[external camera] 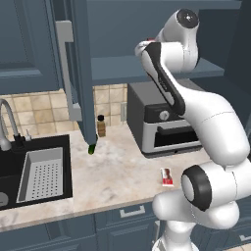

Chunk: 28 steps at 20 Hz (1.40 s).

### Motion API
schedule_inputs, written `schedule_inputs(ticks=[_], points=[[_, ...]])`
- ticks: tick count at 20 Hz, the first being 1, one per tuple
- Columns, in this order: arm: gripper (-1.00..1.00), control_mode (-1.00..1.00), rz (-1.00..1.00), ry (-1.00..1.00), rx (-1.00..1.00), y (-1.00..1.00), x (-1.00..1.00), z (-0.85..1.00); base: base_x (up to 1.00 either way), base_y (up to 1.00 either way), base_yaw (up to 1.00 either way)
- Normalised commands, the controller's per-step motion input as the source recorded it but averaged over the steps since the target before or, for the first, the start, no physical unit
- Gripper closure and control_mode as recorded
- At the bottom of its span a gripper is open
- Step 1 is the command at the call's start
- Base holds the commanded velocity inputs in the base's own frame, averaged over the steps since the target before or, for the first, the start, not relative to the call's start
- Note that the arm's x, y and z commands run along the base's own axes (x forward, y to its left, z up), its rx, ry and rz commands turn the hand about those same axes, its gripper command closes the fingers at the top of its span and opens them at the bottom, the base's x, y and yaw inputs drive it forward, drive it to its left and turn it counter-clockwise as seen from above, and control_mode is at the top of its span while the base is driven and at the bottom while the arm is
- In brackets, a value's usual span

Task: Pick the bar and boxed food from the counter and place them in the cabinets closest to them.

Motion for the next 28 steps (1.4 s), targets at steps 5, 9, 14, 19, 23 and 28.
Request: schedule_inputs(ticks=[5,9,14,19,23,28], points=[[1.0,-1.0,0.0,-0.02,-0.01,0.0,0.18,-0.01,0.0,0.0,0.0],[1.0,-1.0,0.0,-0.02,0.0,0.0,0.13,-0.01,0.0,0.0,0.0],[1.0,-1.0,0.0,-0.02,0.0,0.0,0.08,0.0,0.0,0.0,0.0],[1.0,-1.0,0.01,-0.03,0.0,0.0,0.03,0.0,0.0,0.0,0.0],[1.0,-1.0,0.01,-0.04,0.0,-0.02,0.0,-0.01,0.0,0.0,0.0],[1.0,-1.0,0.0,0.0,0.0,0.0,0.04,0.0,0.0,0.0,0.0]])
